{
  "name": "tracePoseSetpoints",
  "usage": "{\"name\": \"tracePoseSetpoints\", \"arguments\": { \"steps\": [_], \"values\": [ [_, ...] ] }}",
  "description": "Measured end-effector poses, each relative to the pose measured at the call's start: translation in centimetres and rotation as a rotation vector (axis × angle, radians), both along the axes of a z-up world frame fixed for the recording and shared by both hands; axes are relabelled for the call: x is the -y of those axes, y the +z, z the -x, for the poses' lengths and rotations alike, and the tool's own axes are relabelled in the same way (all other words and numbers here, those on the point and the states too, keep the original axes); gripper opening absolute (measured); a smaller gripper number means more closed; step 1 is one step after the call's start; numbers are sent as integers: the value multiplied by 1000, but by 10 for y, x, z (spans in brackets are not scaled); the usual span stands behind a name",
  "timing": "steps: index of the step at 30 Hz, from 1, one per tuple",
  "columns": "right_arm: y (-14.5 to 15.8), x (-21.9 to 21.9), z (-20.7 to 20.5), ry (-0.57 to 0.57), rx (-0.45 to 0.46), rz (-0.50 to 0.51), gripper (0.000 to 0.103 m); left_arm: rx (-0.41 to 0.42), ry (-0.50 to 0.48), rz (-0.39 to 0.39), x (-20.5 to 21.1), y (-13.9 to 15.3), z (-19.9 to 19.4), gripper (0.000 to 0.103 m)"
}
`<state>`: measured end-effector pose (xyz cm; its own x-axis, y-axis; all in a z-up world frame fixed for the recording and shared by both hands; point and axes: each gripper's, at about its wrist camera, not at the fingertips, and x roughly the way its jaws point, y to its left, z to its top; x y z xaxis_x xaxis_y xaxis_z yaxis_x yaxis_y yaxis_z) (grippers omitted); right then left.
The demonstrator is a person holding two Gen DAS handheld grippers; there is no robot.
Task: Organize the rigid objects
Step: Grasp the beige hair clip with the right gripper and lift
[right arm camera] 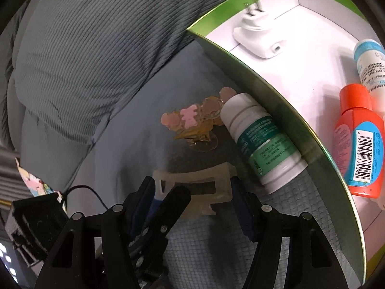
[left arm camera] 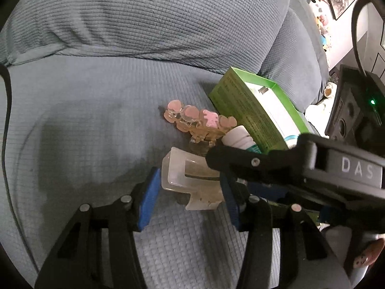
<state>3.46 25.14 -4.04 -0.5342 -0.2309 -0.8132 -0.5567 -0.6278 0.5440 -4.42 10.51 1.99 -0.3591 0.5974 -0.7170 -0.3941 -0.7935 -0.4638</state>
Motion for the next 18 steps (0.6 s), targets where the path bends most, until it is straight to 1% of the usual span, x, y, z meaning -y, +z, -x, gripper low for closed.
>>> {"name": "tracePoseSetpoints", "arguments": {
  "steps": [3,9,12,16,18],
  "values": [
    [3,3,1,16,-21,7,66,-9,7,9,3,3,-3,48],
    [13,6,0,42,-48,-22,66,-33,15,12,3,12,-7,48],
    [21,4,-6,42,-68,-36,66,-50,15,0,3,20,-10,48],
    [30,3,-12,38,-92,-47,66,-68,20,-36,3,29,-14,48],
    [33,2,-13,34,-100,-56,66,-87,15,-33,0,36,-17,48]
  ]
}}
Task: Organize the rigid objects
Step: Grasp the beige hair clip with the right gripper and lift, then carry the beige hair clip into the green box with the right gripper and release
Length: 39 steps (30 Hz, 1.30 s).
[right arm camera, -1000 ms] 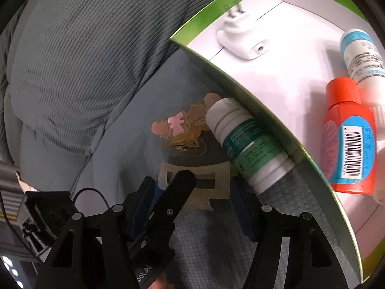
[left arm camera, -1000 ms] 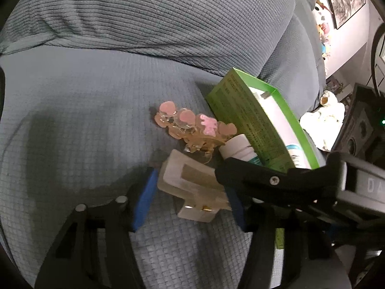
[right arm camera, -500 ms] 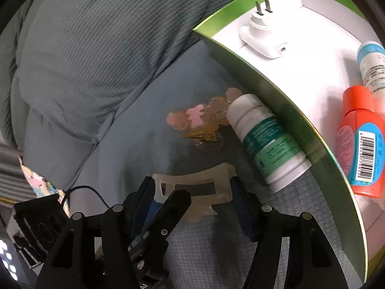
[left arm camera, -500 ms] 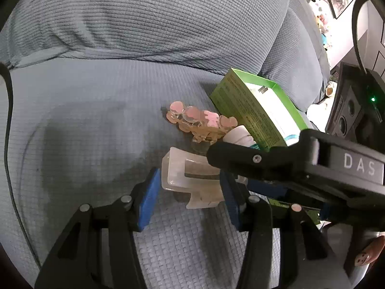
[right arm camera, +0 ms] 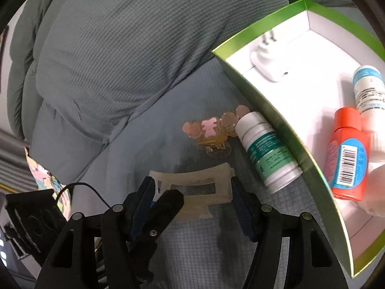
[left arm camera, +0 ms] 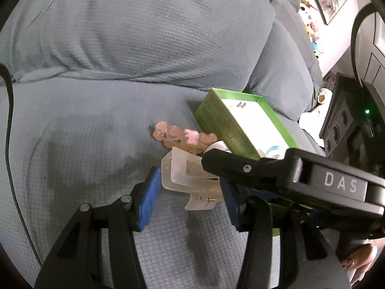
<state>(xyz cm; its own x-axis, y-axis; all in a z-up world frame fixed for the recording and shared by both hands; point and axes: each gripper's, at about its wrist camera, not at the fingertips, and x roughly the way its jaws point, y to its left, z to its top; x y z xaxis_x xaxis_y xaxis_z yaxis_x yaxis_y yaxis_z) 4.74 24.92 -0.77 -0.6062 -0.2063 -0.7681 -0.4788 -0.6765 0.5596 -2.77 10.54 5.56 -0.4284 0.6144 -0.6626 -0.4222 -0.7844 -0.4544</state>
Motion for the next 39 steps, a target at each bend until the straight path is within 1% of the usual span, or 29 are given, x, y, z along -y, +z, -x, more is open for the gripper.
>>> {"name": "tracePoseSetpoints", "arguments": {
  "steps": [2,12,15,19,22,33,39],
  "values": [
    [5,-1,-3,-5,-16,-6,66,-29,-11,6,-6,7,-4,48],
    [30,-18,-29,-70,-97,-28,66,-113,-65,14,-38,36,-16,48],
    [36,-24,-37,-101,-116,-46,66,-142,-102,12,-54,43,-20,48],
    [40,-41,-50,-170,-130,-64,66,-167,-157,23,-80,49,-22,48],
    [37,-50,-56,-215,-134,-55,66,-169,-192,25,-96,48,-22,48],
    [31,-84,-92,-372,-125,-83,66,-134,-317,-4,-148,41,-22,48],
    [28,-99,-111,-445,-133,-80,66,-138,-376,-11,-171,39,-24,48]
  ]
}}
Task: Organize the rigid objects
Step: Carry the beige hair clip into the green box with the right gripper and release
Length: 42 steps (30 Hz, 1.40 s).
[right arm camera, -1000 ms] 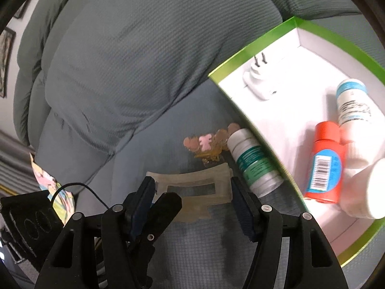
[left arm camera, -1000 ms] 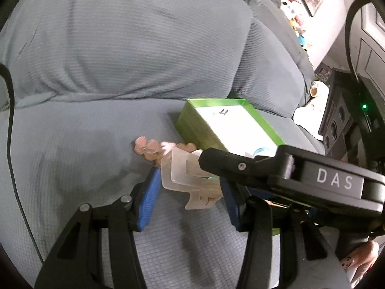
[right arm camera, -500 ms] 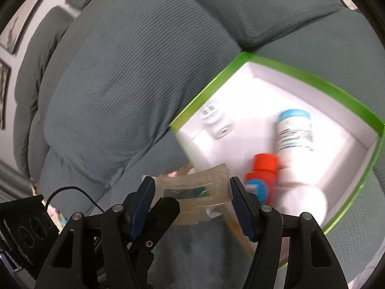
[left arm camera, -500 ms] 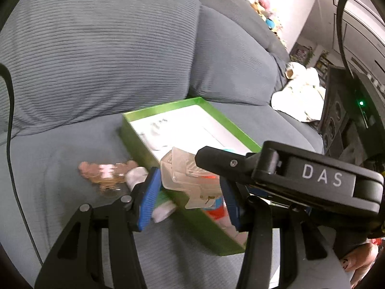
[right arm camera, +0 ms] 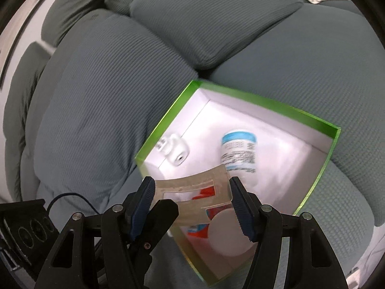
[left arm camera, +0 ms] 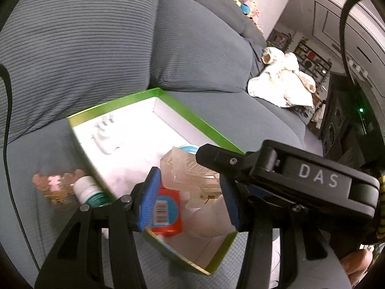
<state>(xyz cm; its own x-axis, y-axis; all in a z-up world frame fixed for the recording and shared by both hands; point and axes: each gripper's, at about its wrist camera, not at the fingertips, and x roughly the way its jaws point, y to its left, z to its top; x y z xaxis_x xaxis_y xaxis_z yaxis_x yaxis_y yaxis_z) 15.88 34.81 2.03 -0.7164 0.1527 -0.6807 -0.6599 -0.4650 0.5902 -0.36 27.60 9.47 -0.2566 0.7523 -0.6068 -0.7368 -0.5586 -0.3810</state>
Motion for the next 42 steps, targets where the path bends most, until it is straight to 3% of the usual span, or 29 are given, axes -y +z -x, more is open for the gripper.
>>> {"name": "tracePoseSetpoints", "arguments": {
  "steps": [11,26,34,42],
  "values": [
    [-16,-26,-21,-107,41,20,66,43,-57,10,-32,-13,-7,48],
    [-24,-35,-24,-151,76,42,66,116,-60,17,-29,-25,-9,48],
    [-22,-32,-26,-154,88,35,66,102,-42,27,-20,-20,-6,50],
    [-10,-23,-22,-139,100,-16,66,41,36,73,9,-9,0,57]
  ]
}}
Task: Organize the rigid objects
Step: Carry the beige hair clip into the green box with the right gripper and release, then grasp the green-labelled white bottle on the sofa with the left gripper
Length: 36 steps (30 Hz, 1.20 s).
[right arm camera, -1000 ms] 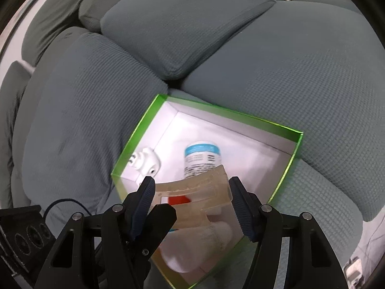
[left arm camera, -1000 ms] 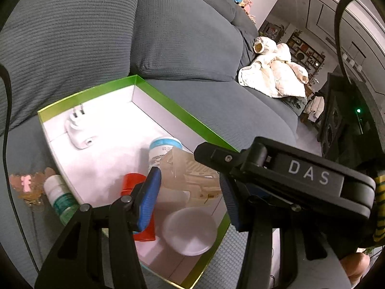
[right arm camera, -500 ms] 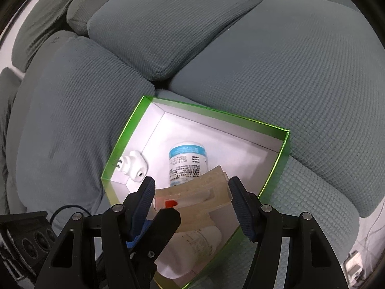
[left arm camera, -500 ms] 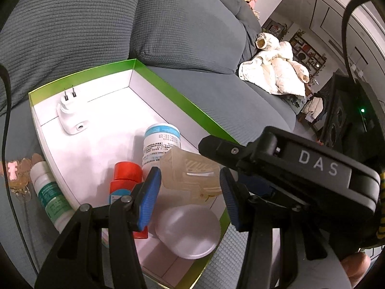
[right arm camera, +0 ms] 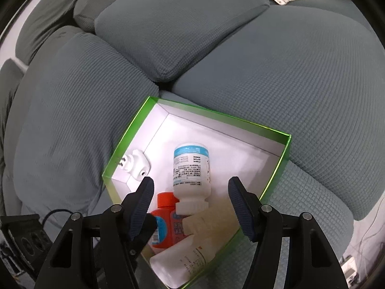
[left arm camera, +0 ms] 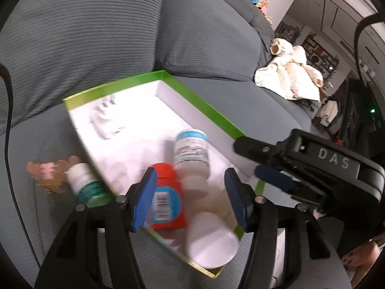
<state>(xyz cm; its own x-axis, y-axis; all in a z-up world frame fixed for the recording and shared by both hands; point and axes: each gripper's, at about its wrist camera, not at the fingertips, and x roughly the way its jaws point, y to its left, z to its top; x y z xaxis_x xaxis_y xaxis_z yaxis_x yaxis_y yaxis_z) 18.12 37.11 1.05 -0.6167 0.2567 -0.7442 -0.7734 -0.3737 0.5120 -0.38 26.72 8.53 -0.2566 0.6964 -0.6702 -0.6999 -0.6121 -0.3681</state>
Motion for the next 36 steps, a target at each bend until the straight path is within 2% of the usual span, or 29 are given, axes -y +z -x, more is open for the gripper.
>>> {"name": "tracePoseSetpoints", "arguments": {
  "steps": [5,9,15,18,25,36],
  "values": [
    [10,10,9,44,-3,-33,66,-35,61,24,25,6,5,59],
    [17,19,13,75,-31,-40,66,-6,117,8,46,9,13,60],
    [24,27,17,123,-101,-29,67,13,188,43,70,-3,21,62],
    [27,31,17,140,-139,-20,67,58,210,68,72,-16,27,62],
    [27,31,21,136,-123,-28,67,161,225,80,65,-44,41,62],
    [28,34,27,146,-107,-34,67,209,286,137,63,-62,54,62]
  ]
}}
